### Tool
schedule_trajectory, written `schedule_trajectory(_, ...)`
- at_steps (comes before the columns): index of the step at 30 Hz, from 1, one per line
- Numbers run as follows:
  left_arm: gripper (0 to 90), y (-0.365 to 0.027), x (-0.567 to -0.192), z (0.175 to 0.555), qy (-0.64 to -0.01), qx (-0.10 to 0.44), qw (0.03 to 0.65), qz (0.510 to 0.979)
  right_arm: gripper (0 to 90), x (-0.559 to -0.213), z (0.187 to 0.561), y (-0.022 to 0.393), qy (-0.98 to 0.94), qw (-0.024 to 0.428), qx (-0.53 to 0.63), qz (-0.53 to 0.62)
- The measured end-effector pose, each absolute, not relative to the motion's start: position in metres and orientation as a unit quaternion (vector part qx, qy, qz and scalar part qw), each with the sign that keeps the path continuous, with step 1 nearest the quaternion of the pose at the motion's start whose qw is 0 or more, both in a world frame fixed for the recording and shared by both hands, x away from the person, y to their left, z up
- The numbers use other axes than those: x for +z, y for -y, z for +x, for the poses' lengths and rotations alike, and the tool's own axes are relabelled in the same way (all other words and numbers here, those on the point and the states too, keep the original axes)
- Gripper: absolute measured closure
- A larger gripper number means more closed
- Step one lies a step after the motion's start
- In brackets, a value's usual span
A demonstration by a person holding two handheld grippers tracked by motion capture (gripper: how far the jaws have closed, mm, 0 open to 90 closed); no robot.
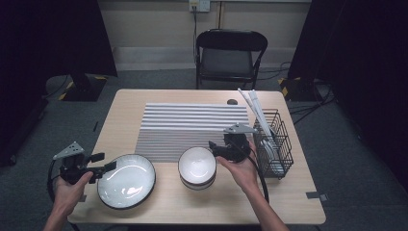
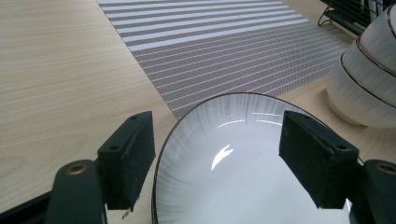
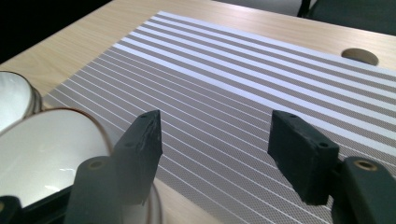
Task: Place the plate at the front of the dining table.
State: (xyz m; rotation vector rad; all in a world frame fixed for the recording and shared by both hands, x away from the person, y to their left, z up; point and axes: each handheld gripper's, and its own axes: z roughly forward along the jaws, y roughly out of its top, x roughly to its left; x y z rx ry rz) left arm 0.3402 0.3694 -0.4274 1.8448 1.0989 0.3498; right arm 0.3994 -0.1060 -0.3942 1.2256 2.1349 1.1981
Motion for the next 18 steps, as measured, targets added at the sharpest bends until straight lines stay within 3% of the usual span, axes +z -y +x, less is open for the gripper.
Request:
schedule_trajectory(8,27.4,-0.362,-0.424,0.333,-0.443,0.167,0.438,0.764,34.8,-0.379,0.395,0.086,-0.772,0.198,0.444,0.409)
schedule_trajectory(18,29.7,-0.358,-0.421,0.331,-0.445,0.153,0.458,0.754,34.9,-0.369,0.396,0.058,-0.784,0.170,0.459,0.382)
